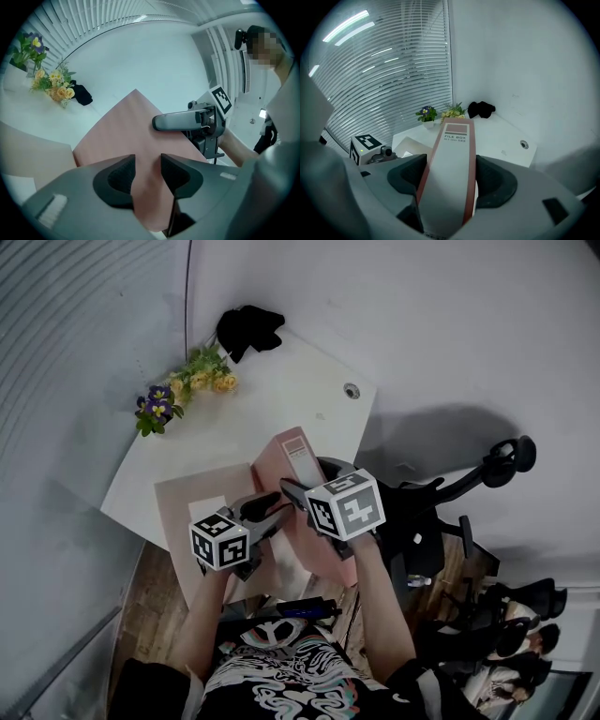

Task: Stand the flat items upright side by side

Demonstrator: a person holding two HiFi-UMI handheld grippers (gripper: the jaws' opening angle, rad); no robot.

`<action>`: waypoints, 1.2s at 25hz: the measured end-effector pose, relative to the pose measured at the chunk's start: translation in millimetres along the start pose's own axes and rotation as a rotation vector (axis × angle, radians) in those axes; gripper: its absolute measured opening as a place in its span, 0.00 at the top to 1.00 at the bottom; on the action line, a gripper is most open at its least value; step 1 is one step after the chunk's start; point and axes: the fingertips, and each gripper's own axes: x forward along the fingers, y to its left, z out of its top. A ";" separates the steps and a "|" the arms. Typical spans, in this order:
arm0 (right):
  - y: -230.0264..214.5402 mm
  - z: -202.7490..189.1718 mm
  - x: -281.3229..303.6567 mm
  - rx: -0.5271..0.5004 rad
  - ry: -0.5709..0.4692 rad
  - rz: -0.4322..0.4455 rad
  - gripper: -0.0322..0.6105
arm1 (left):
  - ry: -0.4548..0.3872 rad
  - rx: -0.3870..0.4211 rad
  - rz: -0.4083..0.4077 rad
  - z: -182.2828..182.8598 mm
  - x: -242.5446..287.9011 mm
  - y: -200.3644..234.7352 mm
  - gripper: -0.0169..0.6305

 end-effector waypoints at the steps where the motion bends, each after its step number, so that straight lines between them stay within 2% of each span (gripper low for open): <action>1: -0.5 0.1 -1.5 0.001 -0.004 -0.002 0.45 | 0.000 -0.001 -0.004 0.0 0.5 -0.9 0.73; 12: -9.3 8.9 -21.3 0.034 -0.102 -0.047 0.45 | 0.001 -0.007 -0.052 -2.7 6.6 -12.5 0.74; 24: -19.9 18.4 -45.3 0.070 -0.214 -0.101 0.45 | 0.006 0.005 -0.061 1.9 12.8 -21.7 0.74; 30: -20.1 23.7 -53.2 0.081 -0.275 -0.128 0.45 | -0.009 0.037 -0.044 7.0 11.1 -21.4 0.74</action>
